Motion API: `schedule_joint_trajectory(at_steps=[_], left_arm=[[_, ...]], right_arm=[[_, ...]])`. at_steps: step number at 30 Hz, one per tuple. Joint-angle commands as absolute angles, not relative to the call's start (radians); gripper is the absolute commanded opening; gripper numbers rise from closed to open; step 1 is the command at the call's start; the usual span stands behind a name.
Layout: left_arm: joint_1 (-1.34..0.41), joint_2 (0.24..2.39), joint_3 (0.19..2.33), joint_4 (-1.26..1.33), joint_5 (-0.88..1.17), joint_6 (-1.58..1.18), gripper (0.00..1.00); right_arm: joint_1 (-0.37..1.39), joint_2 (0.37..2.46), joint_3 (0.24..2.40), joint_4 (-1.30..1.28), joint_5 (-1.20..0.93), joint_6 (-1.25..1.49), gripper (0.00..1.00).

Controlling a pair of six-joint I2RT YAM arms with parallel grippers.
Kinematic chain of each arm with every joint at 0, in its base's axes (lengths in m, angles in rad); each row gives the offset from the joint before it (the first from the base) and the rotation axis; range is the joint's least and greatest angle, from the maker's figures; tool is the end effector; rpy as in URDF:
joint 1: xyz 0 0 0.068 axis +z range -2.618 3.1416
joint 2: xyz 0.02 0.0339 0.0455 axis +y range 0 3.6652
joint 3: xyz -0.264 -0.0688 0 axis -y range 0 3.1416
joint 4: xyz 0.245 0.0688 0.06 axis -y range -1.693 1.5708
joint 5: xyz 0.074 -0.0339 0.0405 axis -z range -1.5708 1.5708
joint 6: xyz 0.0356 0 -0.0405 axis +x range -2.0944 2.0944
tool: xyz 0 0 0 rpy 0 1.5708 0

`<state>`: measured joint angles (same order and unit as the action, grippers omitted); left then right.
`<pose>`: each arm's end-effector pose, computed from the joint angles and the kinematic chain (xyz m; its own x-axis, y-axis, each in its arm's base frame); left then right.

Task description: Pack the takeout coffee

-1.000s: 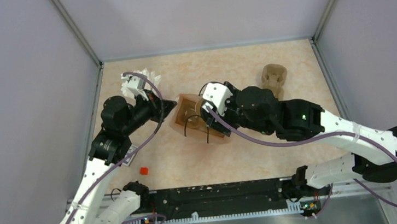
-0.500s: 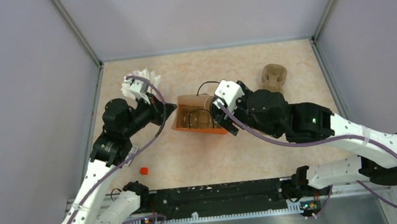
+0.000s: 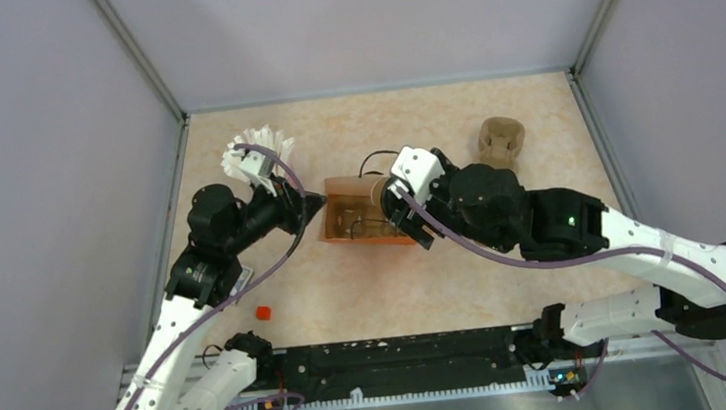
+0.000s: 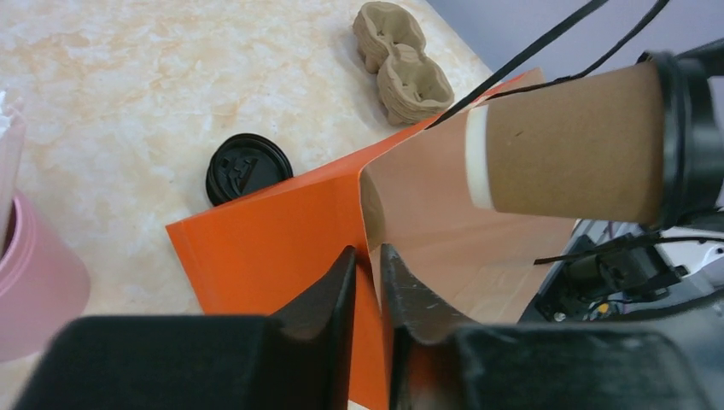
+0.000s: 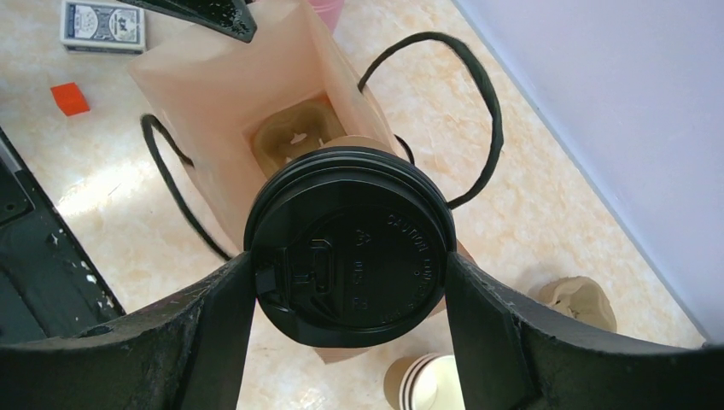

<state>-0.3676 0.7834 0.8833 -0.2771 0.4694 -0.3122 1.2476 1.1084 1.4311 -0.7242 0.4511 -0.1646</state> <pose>0.1574 -0.0779 0.3653 -0.3826 -0.1462 -0.9123 0.6499 0.6592 -0.3782 0.0824 0.1972 0.4429 -0.0035 -0.4747 -0.8801 -0.7365 0.5966 -0.3189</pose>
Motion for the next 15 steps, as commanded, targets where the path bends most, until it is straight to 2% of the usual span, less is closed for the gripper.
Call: schedule_joint_trajectory(at_steps=[1, 2, 4, 5, 12, 15], left_arm=[[-0.370, 0.785, 0.925, -0.281, 0.457, -0.313, 0.27], [-0.370, 0.785, 0.934, -0.312, 0.441, -0.310, 0.33], [-0.370, 0.796, 0.973, -0.407, 0.388, -0.299, 0.50], [-0.370, 0.800, 0.991, -0.451, 0.365, -0.289, 0.54], [-0.369, 0.820, 1.057, -0.654, 0.320, -0.245, 0.63], [-0.370, 0.813, 1.081, -0.709, 0.320, -0.264, 0.71]], right_arm=[[1.247, 1.137, 1.441, -0.667, 0.413, -0.194, 0.53], [1.247, 1.140, 1.444, -0.662, 0.401, -0.206, 0.53], [1.247, 1.154, 1.452, -0.668, 0.376, -0.228, 0.53], [1.247, 1.162, 1.453, -0.675, 0.364, -0.236, 0.52], [1.247, 1.188, 1.433, -0.665, 0.337, -0.281, 0.52], [1.247, 1.215, 1.441, -0.659, 0.339, -0.286, 0.52]])
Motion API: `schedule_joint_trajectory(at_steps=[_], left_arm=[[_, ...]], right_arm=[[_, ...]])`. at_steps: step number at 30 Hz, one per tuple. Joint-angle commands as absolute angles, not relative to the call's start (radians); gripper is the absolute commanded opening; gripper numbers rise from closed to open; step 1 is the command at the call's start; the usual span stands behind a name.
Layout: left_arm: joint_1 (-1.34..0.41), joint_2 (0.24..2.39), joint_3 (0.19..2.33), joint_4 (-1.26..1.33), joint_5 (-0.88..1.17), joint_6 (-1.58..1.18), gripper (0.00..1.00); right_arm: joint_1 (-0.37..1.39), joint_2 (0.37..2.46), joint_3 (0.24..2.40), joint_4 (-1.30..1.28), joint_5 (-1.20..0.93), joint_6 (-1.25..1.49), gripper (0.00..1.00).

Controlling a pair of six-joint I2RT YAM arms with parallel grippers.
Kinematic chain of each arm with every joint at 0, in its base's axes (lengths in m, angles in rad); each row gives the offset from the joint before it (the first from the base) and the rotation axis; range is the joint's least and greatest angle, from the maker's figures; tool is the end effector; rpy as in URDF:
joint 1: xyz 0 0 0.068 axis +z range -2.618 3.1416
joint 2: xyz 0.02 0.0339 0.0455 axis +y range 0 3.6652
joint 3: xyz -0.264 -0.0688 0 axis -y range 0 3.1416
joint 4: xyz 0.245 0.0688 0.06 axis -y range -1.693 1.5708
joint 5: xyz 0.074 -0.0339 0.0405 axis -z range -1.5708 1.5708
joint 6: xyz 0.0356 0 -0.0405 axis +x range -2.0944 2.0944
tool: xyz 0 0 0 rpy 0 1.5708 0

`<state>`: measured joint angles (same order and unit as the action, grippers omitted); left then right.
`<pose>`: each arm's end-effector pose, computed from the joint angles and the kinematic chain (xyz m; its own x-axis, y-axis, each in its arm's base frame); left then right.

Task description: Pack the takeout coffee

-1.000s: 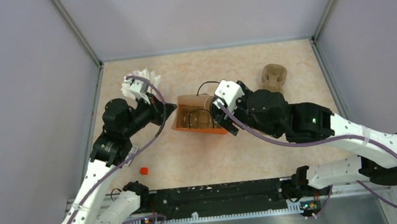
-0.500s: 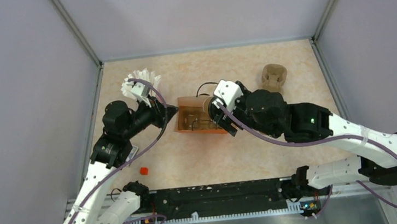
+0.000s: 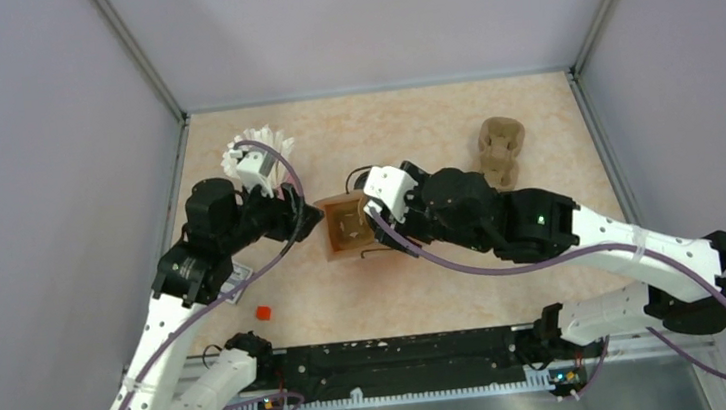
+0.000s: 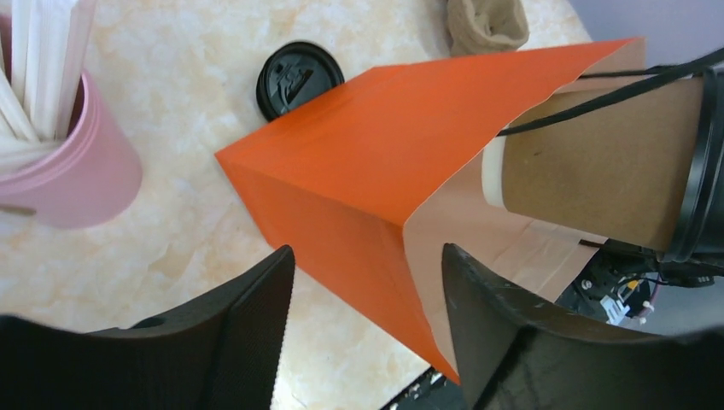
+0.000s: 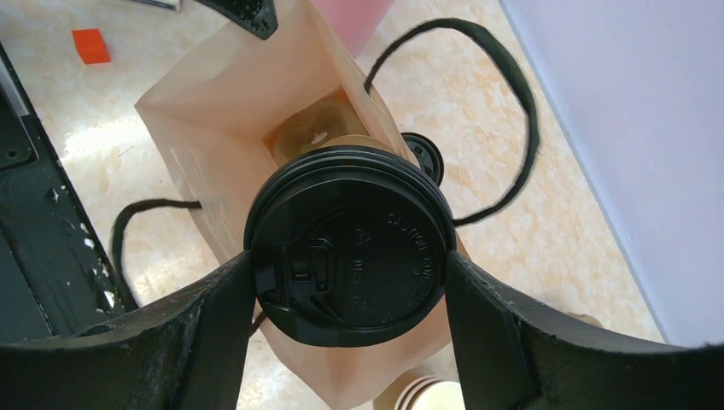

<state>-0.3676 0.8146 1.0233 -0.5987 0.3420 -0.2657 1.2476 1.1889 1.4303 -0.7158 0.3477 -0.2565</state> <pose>0.1502 -0.0706 0.3741 -0.5073 -0.0697 -0.8590 0.5128 0.7766 -0.3659 0.0880 0.2244 0.4262 0.0614 -0.5677 -0.8210 -0.8060 0.4569 -0.3762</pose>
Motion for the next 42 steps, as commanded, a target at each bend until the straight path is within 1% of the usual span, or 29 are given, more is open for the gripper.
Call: schedule_joint_trajectory(at_steps=[1, 3, 7, 11, 16, 17, 18, 20, 21, 22, 25, 27, 30, 34, 37, 40, 42], left_arm=[[-0.370, 0.814, 1.096, -0.730, 0.317, -0.278, 0.76], [-0.370, 0.822, 1.133, -0.774, 0.333, -0.309, 0.81], [-0.369, 0.856, 1.155, -0.855, 0.331, -0.373, 0.81], [-0.370, 0.856, 1.073, -0.804, 0.339, -0.403, 0.74], [-0.369, 0.886, 1.036, -0.727, 0.432, -0.426, 0.65], [-0.370, 0.896, 1.035, -0.720, 0.442, -0.426, 0.61], [-0.370, 0.905, 1.035, -0.715, 0.450, -0.426, 0.55], [-0.369, 0.905, 1.035, -0.694, 0.455, -0.420, 0.39], [-0.370, 0.903, 1.035, -0.678, 0.455, -0.412, 0.27], [-0.369, 0.900, 1.037, -0.660, 0.458, -0.401, 0.19], [-0.370, 0.894, 1.038, -0.621, 0.464, -0.385, 0.07], [-0.369, 0.898, 1.026, -0.584, 0.485, -0.395, 0.02], [-0.369, 0.909, 1.009, -0.555, 0.534, -0.414, 0.01], [-0.370, 0.900, 0.977, -0.524, 0.539, -0.402, 0.03], [-0.369, 0.870, 0.941, -0.488, 0.541, -0.393, 0.03], [-0.370, 0.836, 0.895, -0.440, 0.582, -0.379, 0.08], [-0.369, 0.814, 0.867, -0.419, 0.602, -0.367, 0.09]], right_arm=[[1.247, 1.221, 1.442, -0.655, 0.340, -0.283, 0.52], [1.247, 1.230, 1.437, -0.642, 0.342, -0.273, 0.52], [1.247, 1.242, 1.427, -0.617, 0.344, -0.252, 0.52], [1.247, 1.245, 1.418, -0.602, 0.338, -0.253, 0.52], [1.247, 1.244, 1.408, -0.610, 0.309, -0.264, 0.52], [1.248, 1.246, 1.404, -0.617, 0.292, -0.274, 0.52], [1.247, 1.245, 1.399, -0.623, 0.280, -0.290, 0.52], [1.247, 1.234, 1.379, -0.625, 0.278, -0.321, 0.52], [1.247, 1.227, 1.367, -0.613, 0.285, -0.339, 0.52], [1.248, 1.217, 1.352, -0.599, 0.285, -0.375, 0.52], [1.249, 1.216, 1.336, -0.592, 0.271, -0.452, 0.51], [1.249, 1.221, 1.321, -0.584, 0.276, -0.483, 0.51], [1.249, 1.223, 1.294, -0.571, 0.281, -0.511, 0.51], [1.249, 1.213, 1.243, -0.524, 0.262, -0.553, 0.51], [1.249, 1.216, 1.211, -0.496, 0.286, -0.577, 0.51], [1.248, 1.207, 1.156, -0.463, 0.310, -0.623, 0.50], [1.249, 1.210, 1.127, -0.460, 0.327, -0.636, 0.50]])
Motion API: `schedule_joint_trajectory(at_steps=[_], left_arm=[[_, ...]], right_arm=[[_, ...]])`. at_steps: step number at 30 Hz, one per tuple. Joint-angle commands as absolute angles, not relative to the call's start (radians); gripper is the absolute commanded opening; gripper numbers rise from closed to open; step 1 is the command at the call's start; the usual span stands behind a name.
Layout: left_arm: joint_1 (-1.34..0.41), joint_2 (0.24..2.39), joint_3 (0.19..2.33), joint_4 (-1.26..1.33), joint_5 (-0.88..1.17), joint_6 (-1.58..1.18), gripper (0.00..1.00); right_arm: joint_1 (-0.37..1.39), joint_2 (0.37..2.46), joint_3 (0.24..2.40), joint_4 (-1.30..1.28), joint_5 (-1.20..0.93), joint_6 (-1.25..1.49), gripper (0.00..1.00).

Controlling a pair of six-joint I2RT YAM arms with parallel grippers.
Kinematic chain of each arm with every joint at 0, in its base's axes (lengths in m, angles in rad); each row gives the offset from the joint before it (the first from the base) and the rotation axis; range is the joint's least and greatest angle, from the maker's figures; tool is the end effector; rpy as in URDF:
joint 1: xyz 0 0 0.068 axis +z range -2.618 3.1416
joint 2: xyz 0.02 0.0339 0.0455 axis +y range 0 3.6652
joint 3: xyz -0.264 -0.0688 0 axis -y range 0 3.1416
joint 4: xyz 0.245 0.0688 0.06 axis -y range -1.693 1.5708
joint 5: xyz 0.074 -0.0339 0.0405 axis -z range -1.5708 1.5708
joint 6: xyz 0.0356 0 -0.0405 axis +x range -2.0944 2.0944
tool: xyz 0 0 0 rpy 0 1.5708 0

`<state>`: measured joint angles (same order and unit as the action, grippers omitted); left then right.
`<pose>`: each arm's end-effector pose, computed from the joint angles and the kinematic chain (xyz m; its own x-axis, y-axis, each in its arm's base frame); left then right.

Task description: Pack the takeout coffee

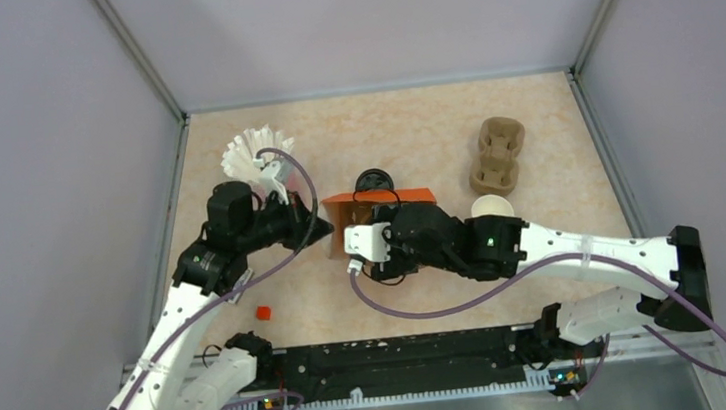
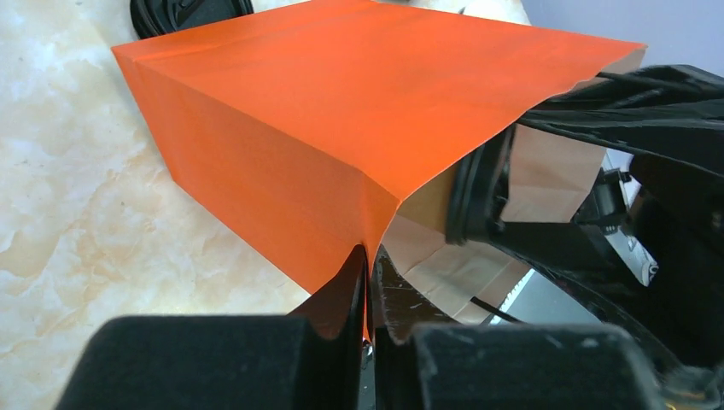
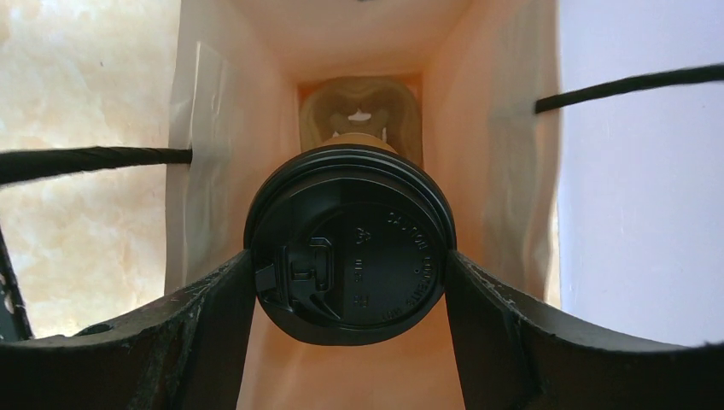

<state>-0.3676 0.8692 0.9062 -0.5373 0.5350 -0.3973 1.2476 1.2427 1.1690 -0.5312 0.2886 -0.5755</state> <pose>0.1652 -0.0831 0.3340 -0.6939 -0.0895 -0.7145 0.4968 0.6587 -0.5650 0.0962 0.2553 0.3437 0.3027 -0.7389 -0.6020 -0.7985 0.1482 -0.5835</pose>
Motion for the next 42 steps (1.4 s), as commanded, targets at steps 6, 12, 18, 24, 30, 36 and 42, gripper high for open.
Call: schedule_joint_trajectory(at_steps=[6, 12, 18, 24, 30, 36, 42], left_arm=[[-0.369, 0.792, 0.853, -0.445, 0.585, -0.329, 0.09], [-0.369, 0.782, 0.811, -0.419, 0.630, -0.315, 0.09], [-0.370, 0.764, 0.757, -0.372, 0.675, -0.314, 0.09], [-0.371, 0.771, 0.767, -0.357, 0.667, -0.299, 0.09], [-0.369, 0.756, 0.772, -0.367, 0.649, -0.338, 0.07], [-0.370, 0.746, 0.782, -0.374, 0.620, -0.350, 0.06], [-0.369, 0.747, 0.776, -0.373, 0.636, -0.334, 0.07]], right_arm=[[1.249, 1.243, 1.142, -0.508, 0.405, -0.626, 0.50], [1.249, 1.265, 1.103, -0.496, 0.445, -0.683, 0.49], [1.249, 1.302, 1.134, -0.498, 0.369, -0.738, 0.49], [1.243, 1.416, 1.256, -0.518, 0.376, -0.762, 0.49], [1.216, 1.395, 1.228, -0.497, 0.394, -0.812, 0.49], [1.183, 1.313, 1.112, -0.507, 0.397, -0.889, 0.49], [1.162, 1.305, 1.093, -0.507, 0.392, -0.903, 0.49]])
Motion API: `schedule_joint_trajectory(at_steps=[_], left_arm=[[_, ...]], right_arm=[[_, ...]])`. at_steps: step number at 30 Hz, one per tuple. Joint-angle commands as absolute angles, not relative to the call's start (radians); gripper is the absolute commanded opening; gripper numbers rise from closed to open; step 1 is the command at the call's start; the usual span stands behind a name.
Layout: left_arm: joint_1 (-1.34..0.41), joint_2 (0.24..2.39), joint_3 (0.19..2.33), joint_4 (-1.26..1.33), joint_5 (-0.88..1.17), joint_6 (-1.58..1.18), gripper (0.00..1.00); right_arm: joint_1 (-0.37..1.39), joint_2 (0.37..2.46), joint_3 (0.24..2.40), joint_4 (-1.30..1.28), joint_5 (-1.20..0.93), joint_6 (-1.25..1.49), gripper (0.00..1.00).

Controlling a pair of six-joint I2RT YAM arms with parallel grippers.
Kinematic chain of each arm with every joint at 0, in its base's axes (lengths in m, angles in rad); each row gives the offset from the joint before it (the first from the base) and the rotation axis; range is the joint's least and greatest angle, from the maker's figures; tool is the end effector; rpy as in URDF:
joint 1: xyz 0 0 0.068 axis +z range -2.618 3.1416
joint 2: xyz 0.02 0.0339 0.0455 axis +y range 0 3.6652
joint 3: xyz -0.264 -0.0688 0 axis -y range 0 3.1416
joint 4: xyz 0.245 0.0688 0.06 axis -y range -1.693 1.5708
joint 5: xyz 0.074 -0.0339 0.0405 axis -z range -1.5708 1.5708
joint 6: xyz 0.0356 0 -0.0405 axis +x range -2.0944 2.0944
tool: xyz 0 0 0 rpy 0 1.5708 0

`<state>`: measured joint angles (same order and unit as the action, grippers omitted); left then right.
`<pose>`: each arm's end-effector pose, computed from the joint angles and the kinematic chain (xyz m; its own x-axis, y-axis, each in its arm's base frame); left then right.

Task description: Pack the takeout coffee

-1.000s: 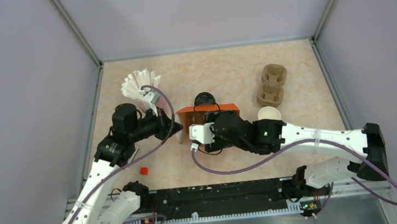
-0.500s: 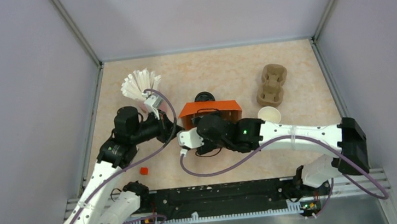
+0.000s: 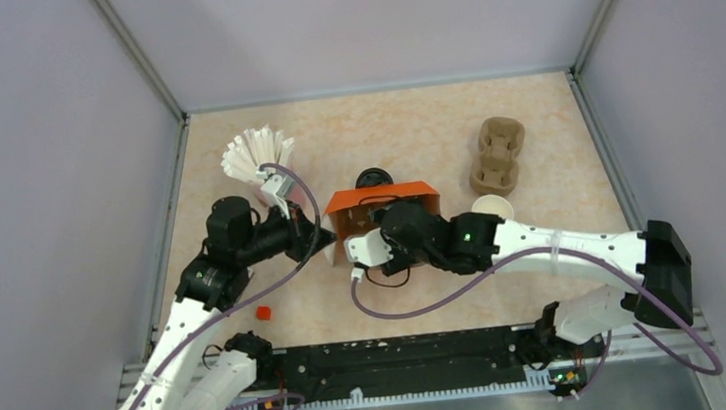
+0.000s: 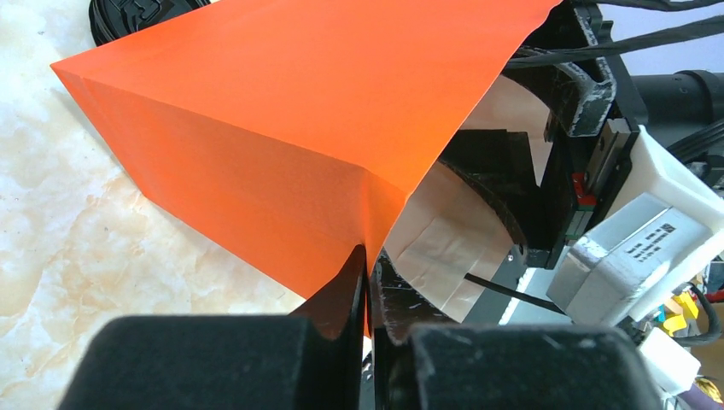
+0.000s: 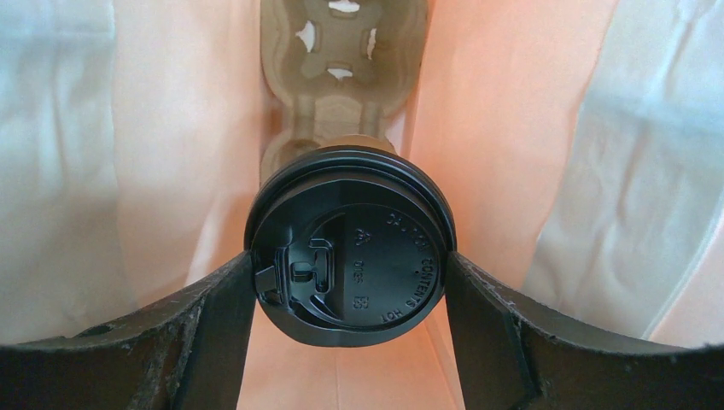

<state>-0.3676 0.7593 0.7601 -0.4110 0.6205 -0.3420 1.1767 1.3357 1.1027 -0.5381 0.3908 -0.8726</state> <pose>0.1492 -0.0797 0.3144 -0.6155 -0.0553 -0.7862 0.6194 0.5828 -0.5260 0.1229 0.2602 0.2975 0.4016 -0.8788 -0.2576 -0.6864 -0.1026 -0.7200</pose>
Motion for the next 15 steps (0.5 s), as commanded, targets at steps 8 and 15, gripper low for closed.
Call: schedule_joint_trajectory(at_steps=[8, 15], left_arm=[[-0.370, 0.757, 0.769, -0.385, 0.645, -0.306, 0.08], [-0.370, 0.766, 0.753, -0.377, 0.660, -0.306, 0.08]], right_arm=[[1.116, 1.319, 1.053, -0.446, 0.346, -0.928, 0.49], [1.051, 1.308, 1.034, -0.397, 0.192, -0.969, 0.49]])
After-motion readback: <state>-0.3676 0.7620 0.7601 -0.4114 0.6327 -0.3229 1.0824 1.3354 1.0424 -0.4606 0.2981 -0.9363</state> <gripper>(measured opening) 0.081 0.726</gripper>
